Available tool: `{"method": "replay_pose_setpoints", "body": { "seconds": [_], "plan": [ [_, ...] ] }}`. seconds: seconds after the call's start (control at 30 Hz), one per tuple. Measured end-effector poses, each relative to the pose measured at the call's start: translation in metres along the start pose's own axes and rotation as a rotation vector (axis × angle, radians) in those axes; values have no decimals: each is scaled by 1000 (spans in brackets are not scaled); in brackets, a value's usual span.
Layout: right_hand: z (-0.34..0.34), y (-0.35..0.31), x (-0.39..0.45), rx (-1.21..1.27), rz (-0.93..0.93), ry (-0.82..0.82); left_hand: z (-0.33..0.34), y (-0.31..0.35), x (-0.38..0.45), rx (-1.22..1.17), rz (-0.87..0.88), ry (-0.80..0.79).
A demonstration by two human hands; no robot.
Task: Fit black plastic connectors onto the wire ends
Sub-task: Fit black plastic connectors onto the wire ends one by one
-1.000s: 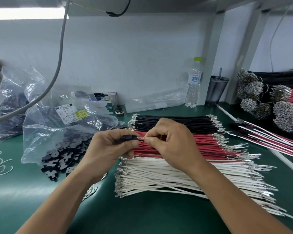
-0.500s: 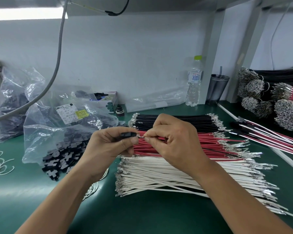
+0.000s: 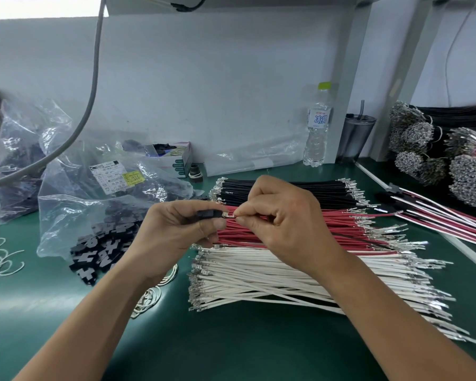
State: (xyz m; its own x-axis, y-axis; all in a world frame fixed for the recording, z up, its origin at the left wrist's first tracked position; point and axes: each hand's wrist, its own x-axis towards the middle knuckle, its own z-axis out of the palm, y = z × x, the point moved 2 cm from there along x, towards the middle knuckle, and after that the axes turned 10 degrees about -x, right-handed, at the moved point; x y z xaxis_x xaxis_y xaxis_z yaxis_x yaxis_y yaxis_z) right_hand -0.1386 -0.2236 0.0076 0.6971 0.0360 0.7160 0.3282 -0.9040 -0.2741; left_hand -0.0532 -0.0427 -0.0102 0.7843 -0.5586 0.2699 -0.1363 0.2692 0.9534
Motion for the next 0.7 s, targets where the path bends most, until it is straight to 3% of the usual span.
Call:
{"method": "replay_pose_setpoints", "body": {
  "seconds": [0.13, 0.4, 0.7],
  "plan": [
    [-3, 3, 0, 177, 77, -3, -1, -2, 1, -90, -38, -18],
    [3, -7, -1, -62, 9, -36, 6, -5, -2, 11, 54, -32],
    [2, 8, 0, 31, 104, -110, 0, -6, 0, 30, 42, -21]
  ]
}}
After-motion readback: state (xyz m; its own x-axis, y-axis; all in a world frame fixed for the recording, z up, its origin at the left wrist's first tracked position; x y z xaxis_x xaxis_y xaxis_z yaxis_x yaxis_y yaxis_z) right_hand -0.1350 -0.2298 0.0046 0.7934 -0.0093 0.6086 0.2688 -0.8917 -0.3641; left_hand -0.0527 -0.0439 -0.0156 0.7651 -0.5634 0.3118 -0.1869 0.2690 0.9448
